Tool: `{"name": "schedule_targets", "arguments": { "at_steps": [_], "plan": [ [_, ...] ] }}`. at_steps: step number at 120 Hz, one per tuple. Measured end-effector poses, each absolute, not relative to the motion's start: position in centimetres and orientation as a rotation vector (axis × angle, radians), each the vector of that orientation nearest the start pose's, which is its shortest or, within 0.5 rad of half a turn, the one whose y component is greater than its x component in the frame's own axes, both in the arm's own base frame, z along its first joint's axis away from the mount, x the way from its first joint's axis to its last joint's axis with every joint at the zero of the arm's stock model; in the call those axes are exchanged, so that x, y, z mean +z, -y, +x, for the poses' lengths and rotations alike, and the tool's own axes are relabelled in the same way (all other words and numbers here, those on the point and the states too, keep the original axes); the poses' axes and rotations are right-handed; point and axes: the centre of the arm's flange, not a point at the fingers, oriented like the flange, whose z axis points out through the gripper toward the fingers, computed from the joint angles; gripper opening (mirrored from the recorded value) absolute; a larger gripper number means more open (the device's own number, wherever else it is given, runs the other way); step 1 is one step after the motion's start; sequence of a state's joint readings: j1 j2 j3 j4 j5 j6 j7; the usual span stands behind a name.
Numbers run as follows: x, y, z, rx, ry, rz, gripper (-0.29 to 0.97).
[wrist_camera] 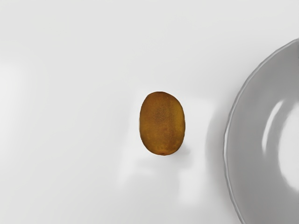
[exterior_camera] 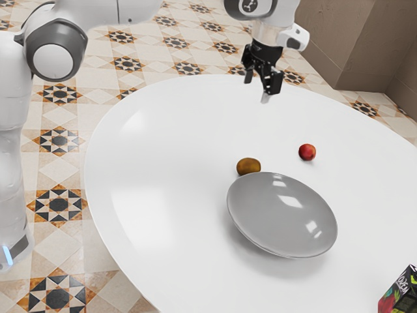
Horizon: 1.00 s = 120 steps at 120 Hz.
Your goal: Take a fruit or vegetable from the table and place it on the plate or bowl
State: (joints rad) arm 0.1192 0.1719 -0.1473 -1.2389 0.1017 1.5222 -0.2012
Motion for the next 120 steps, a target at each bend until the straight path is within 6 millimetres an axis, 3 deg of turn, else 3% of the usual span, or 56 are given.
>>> {"name": "schedule_targets", "arguments": {
  "at_steps": [25,51,57,78,120],
  "plan": [
    [68.3,-0.5,59.6,-0.165,0.283,-3.05,0.67],
    [68.5,0.6,59.5,-0.131,-0.199,-3.065,0.67],
    [67.6,0.9,60.1,-0.134,-0.334,-3.073,0.67],
    [60.0,0.0,61.8,-0.111,-0.773,-3.006,0.67],
    [53.4,-2.4,63.1,-0.19,-1.392,-2.656,0.66]
  ]
}}
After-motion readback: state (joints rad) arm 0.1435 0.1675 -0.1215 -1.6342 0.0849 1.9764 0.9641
